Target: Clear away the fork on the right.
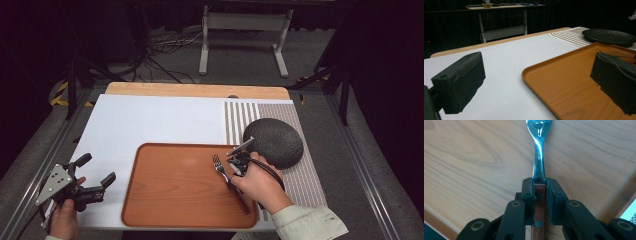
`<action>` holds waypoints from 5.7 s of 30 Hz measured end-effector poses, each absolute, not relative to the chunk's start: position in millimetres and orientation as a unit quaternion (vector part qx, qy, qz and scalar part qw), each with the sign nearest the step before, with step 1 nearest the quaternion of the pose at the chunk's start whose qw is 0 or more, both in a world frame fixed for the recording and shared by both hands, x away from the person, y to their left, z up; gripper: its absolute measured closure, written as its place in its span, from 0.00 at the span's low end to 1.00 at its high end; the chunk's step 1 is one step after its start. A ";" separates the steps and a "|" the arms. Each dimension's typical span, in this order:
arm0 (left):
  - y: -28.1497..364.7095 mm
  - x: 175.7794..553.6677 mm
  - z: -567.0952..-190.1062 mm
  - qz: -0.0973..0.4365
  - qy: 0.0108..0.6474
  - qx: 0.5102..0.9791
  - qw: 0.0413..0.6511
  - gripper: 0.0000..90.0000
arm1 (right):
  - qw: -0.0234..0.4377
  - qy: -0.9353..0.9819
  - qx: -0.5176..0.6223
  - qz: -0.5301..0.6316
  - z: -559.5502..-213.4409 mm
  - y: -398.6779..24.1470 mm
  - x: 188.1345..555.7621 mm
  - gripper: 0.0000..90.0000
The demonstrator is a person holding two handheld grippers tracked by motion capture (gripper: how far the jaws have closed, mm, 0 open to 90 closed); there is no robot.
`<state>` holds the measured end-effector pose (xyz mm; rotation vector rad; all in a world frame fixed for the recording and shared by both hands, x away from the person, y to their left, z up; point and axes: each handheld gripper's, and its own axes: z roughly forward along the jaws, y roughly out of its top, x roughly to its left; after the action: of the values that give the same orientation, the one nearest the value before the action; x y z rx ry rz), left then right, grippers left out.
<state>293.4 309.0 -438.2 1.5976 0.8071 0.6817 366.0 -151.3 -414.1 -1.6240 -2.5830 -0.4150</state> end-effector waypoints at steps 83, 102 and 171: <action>310.4 293.8 -437.6 0.294 0.345 0.680 0.576 0.00 | -0.105 -0.916 -0.293 -0.255 -434.5 -128.3 394.6 1.00; 309.2 294.7 -438.5 0.293 0.346 0.680 0.576 0.00 | -0.115 -0.903 -0.329 -0.250 -433.2 -151.4 404.0 1.00; 309.3 292.8 -438.2 0.293 0.348 0.681 0.574 0.00 | -0.208 -0.823 -0.303 -0.433 -361.9 -232.4 360.6 0.14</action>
<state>292.8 309.3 -438.2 1.5950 0.8157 0.6872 360.6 -232.4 -361.9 -1.1028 -2.9957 -1.5758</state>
